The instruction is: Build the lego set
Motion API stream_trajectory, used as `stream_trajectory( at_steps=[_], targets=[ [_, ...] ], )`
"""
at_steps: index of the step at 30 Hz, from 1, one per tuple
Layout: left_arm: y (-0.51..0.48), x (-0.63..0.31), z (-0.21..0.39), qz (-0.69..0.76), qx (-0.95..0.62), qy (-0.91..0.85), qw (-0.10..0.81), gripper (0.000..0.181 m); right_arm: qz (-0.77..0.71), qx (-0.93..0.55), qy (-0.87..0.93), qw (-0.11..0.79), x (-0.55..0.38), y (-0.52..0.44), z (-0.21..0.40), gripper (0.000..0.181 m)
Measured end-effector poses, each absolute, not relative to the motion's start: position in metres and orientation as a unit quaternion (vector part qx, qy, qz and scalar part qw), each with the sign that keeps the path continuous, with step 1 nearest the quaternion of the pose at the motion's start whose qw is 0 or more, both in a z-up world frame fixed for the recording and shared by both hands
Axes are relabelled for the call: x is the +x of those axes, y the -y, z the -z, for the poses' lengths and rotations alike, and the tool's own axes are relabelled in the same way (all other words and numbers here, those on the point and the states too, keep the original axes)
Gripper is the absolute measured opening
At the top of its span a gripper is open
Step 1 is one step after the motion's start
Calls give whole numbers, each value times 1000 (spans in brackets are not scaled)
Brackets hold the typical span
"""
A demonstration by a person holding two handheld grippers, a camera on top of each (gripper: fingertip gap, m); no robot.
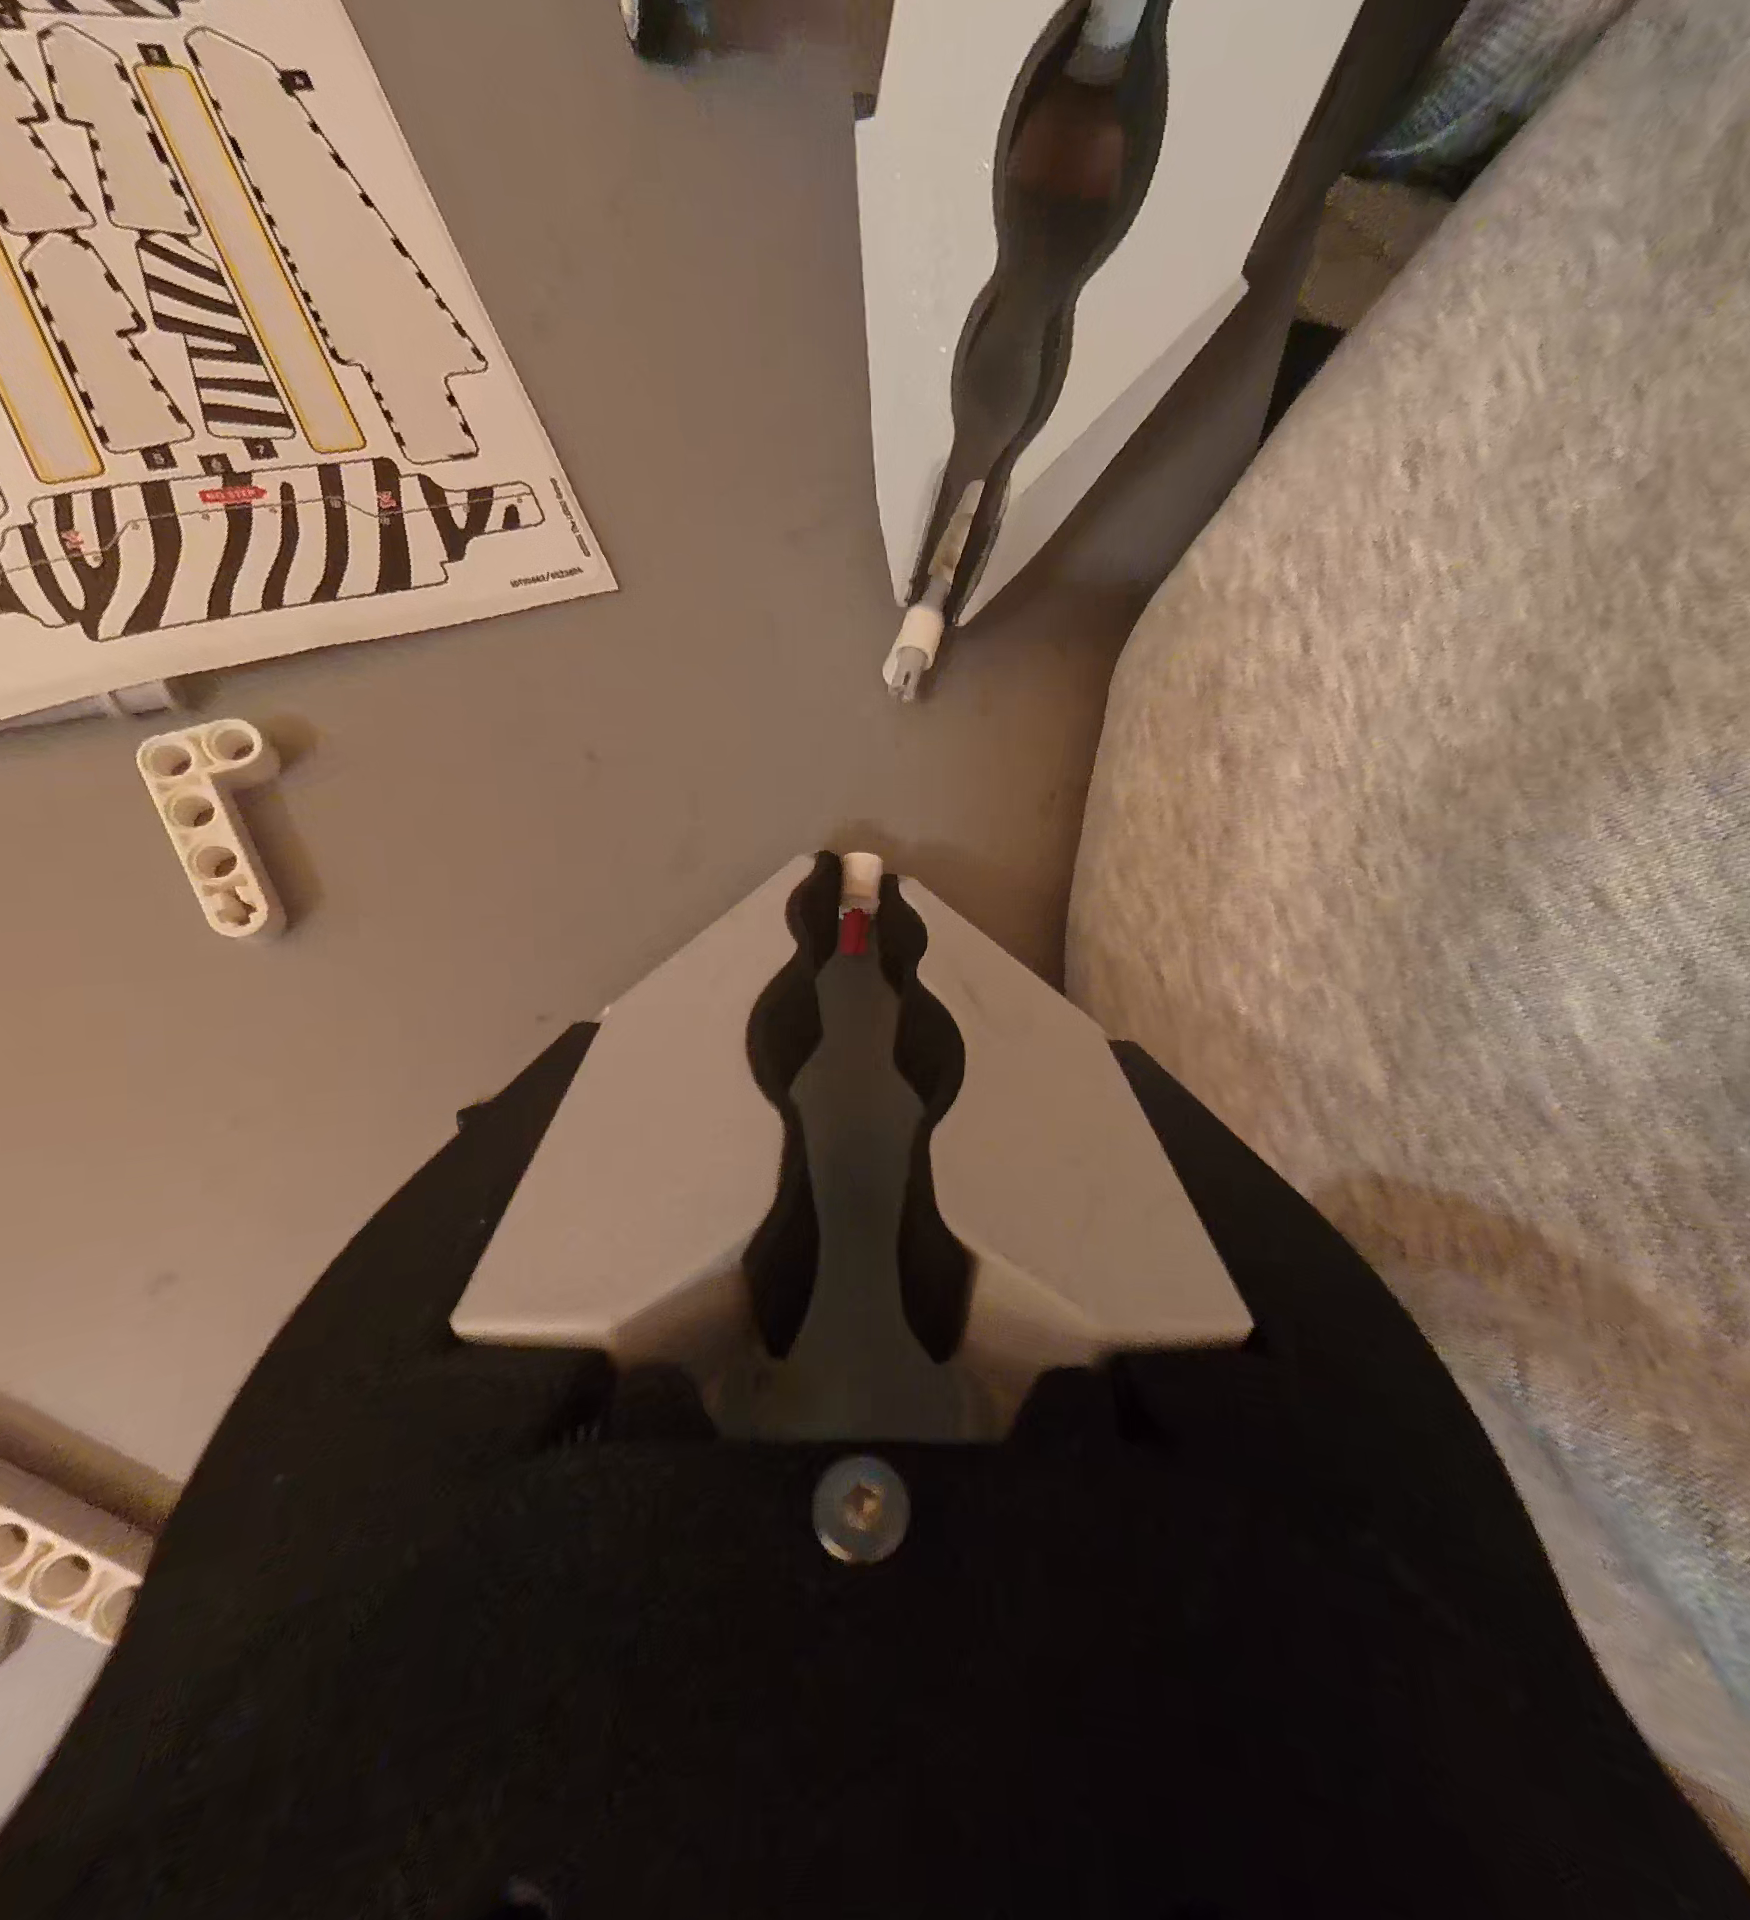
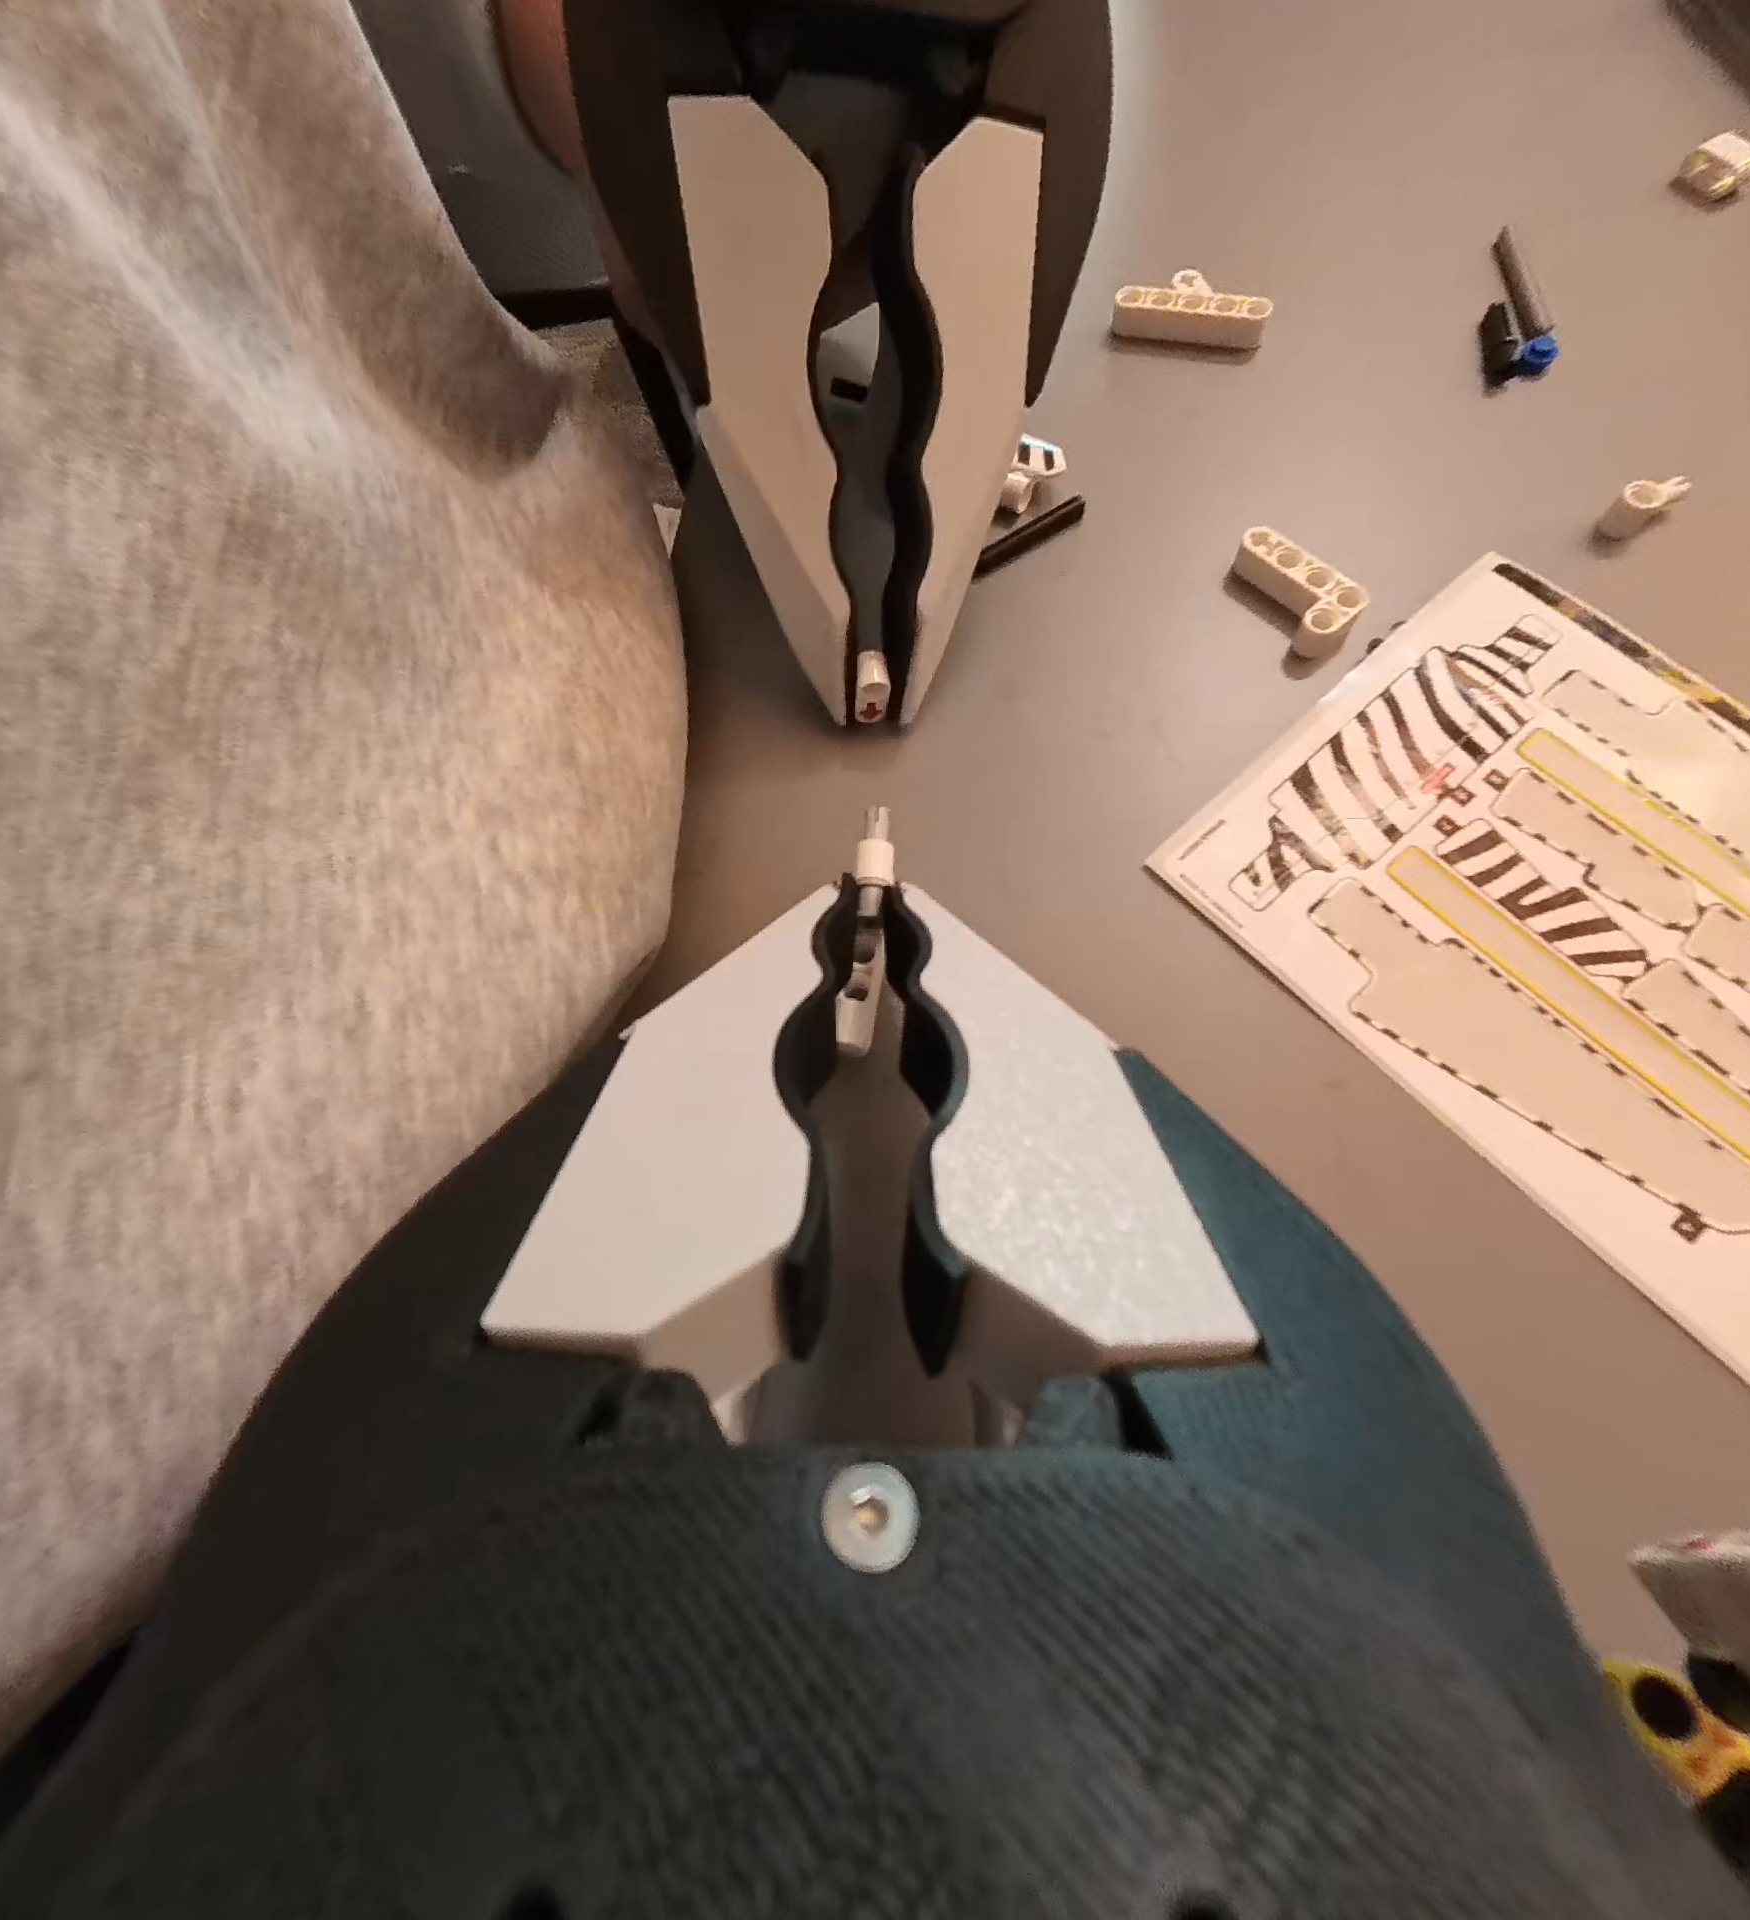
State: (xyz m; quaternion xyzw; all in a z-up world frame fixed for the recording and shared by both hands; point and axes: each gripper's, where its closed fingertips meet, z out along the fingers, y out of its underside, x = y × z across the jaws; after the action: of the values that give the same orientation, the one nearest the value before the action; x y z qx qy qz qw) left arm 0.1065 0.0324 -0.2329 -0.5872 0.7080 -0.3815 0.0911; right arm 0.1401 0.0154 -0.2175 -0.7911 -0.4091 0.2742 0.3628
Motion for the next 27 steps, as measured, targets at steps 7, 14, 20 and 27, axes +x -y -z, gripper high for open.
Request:
stream_trajectory(
  at_steps=[7,14,20,27],
  targets=[
    [-30,112,232,390,-585,-706,93,7,-270,-797,407,355,139,-17,220,4],
    [-26,116,229,399,-585,-700,95,26,-269,-800,403,355,135,-20,220,4],
    [-28,121,226,397,-587,-696,116,39,-277,-804,385,358,134,-23,218,4],
    [-35,126,219,404,-601,-673,148,38,-295,-820,332,362,138,-28,214,4]
  ],
)
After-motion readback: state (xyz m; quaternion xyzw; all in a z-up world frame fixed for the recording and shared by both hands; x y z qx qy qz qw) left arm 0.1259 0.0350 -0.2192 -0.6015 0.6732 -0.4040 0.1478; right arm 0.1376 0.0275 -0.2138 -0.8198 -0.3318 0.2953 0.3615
